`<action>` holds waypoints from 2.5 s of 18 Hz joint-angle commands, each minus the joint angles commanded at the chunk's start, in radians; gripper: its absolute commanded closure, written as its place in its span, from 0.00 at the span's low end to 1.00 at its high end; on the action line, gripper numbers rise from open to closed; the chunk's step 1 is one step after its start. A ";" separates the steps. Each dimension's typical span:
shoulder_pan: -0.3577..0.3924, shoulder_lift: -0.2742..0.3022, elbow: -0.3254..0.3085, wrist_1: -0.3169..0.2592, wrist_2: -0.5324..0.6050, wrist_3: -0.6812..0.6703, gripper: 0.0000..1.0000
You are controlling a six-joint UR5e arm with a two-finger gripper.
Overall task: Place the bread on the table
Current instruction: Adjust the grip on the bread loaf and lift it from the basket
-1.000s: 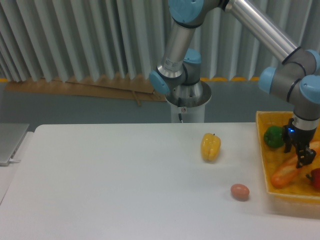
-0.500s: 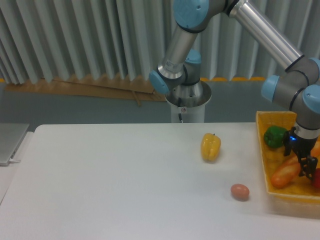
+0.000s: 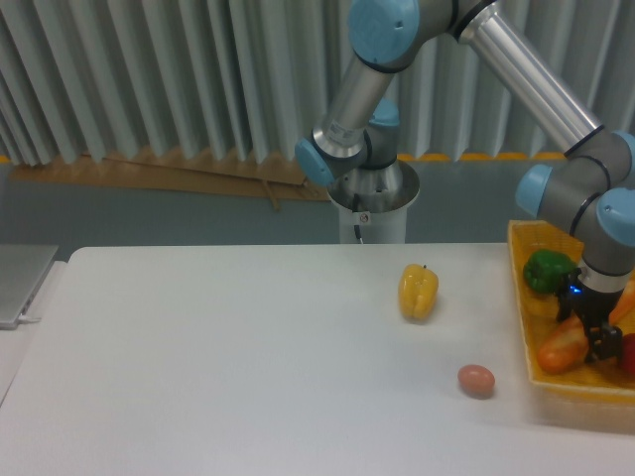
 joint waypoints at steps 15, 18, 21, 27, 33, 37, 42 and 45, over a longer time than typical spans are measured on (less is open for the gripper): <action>0.008 0.011 0.011 -0.002 -0.005 0.058 0.68; 0.009 0.017 0.011 -0.002 -0.005 0.057 0.68; 0.009 0.029 0.014 -0.003 -0.003 0.057 0.68; 0.006 0.057 0.025 -0.009 -0.003 0.052 0.69; 0.002 0.086 0.023 -0.012 -0.002 0.054 0.70; -0.002 0.126 0.018 -0.015 0.002 0.057 0.70; -0.034 0.158 0.015 -0.057 -0.005 0.048 0.70; -0.069 0.178 0.008 -0.067 -0.005 0.040 0.70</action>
